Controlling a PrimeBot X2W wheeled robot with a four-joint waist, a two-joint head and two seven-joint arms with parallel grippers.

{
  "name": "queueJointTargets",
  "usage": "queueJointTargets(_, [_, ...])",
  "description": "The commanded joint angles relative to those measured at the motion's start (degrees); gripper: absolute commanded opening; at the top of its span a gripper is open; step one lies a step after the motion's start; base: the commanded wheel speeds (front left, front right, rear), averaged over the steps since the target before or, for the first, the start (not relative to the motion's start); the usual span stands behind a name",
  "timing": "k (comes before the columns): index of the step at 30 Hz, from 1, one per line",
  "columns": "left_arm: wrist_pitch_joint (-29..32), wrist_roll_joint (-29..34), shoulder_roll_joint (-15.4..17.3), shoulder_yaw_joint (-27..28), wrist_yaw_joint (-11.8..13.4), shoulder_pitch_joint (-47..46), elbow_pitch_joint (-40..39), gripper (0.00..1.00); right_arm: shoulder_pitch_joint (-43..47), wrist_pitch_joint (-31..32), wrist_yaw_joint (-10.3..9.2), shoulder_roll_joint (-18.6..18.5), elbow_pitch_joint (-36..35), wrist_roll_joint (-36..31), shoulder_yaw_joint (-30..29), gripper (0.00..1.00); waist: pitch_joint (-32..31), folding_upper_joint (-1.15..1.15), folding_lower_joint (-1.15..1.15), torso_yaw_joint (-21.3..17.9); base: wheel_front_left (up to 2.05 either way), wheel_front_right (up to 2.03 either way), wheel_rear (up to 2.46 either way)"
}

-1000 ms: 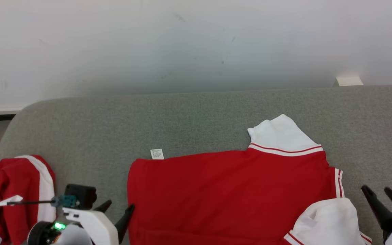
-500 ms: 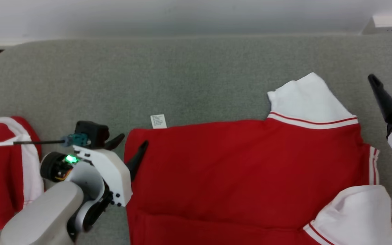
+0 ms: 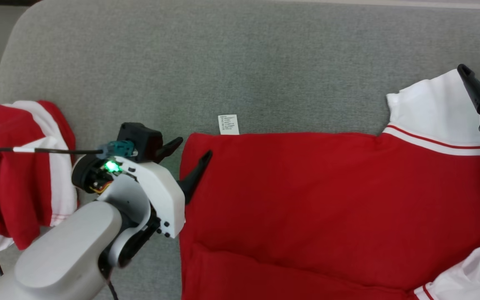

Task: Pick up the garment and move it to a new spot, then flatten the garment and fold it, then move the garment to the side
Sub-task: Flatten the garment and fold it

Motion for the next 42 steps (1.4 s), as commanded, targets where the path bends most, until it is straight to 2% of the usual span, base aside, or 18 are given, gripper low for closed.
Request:
queueJointTargets(1, [0.3, 1.07, -0.03, -0.4, 0.0, -0.92, -0.25, 1.0, -1.64, -0.06, -0.01, -0.32, 2.02, 0.7, 1.02, 1.0, 1.1, 0.0, -0.01, 1.07, 0.0, 0.0, 0.0])
queueJointTargets(10, [0.3, 0.82, -1.59, -0.66, -0.84, -2.99, 1.4, 1.0, -6.33, 0.45, -0.01, -0.37, 11.03, 4.68, 7.04, 1.0, 3.38, 0.0, -0.01, 1.89, 0.0, 0.0, 0.0])
queueJointTargets(15, [0.64, 0.19, -2.51, -1.04, -1.75, -3.67, 3.64, 1.0, -6.32, 3.92, 0.0, 0.26, 13.25, 8.65, 11.22, 1.0, 3.79, 0.0, -0.01, 1.54, 0.0, 0.0, 0.0])
queueJointTargets(16, [0.64, 0.15, -2.63, -1.13, -1.86, -3.73, 4.02, 1.0, -5.98, 4.69, 0.0, 0.21, 13.22, 9.38, 12.3, 0.94, 3.69, 0.0, -0.01, 1.43, 0.0, 0.0, 0.0])
queueJointTargets(18, [0.43, 0.0, -2.79, -1.24, -2.0, -3.58, 4.84, 1.0, -5.31, 6.05, 0.01, 0.13, 12.7, 10.81, 13.97, 0.64, 3.24, 0.0, -0.01, 1.13, 0.0, 0.0, 0.0])
queueJointTargets(23, [0.04, -0.67, -2.68, -1.15, -2.33, -2.89, 6.5, 1.0, -4.66, 7.26, 0.01, -0.72, 10.74, 14.0, 16.78, 0.42, 2.0, 0.0, -0.01, 0.3, 0.0, 0.0, 0.0])
queueJointTargets(24, [-0.08, -0.69, -2.71, -1.03, -2.35, -2.8, 6.84, 1.0, -4.48, 7.25, 0.01, -1.09, 10.44, 14.41, 17.35, 0.31, 1.77, 0.0, -0.01, 0.18, 0.0, 0.0, 0.0])
queueJointTargets(25, [-0.24, -0.76, -2.77, -0.91, -2.38, -2.77, 7.04, 0.75, -4.35, 7.26, 0.01, -1.39, 10.25, 14.85, 17.81, 0.0, 1.58, 0.0, -0.01, 0.09, 0.0, 0.0, 0.0])
queueJointTargets(27, [-0.57, -0.91, -2.78, -0.79, -2.63, -2.72, 7.65, 0.16, -4.41, 6.6, 0.01, -1.82, 9.67, 15.54, 18.7, 0.0, 1.24, 0.0, -0.01, -0.01, 0.0, 0.0, 0.0])
queueJointTargets(28, [-0.78, -1.01, -2.67, -0.7, -2.87, -2.78, 8.03, 0.0, -4.48, 5.84, 0.01, -1.97, 9.28, 15.8, 19.07, 0.0, 1.18, 0.0, -0.01, -0.07, 0.0, 0.0, 0.0])
queueJointTargets(32, [-1.16, -1.43, -2.69, -0.51, -3.28, -2.83, 8.94, 0.0, -4.57, 2.94, 0.01, -1.99, 8.78, 16.84, 19.78, 0.0, 1.0, 0.0, -0.01, -0.3, 0.0, 0.0, 0.0])
queueJointTargets(35, [-1.48, -1.81, -2.73, -0.53, -3.88, -2.37, 10.08, 0.0, -5.22, -1.98, 0.01, -2.31, 8.85, 17.9, 20.58, 0.0, 0.02, 0.0, -0.01, -0.69, 0.0, 0.0, 0.0])
queueJointTargets(42, [-2.43, -2.75, -2.43, -0.09, -4.27, -1.61, 12.04, 0.0, -5.32, -9.07, 0.01, -2.46, 10.22, 20.13, 21.03, 0.0, -3.1, 0.0, -0.01, -1.36, 0.0, 0.0, 0.0])
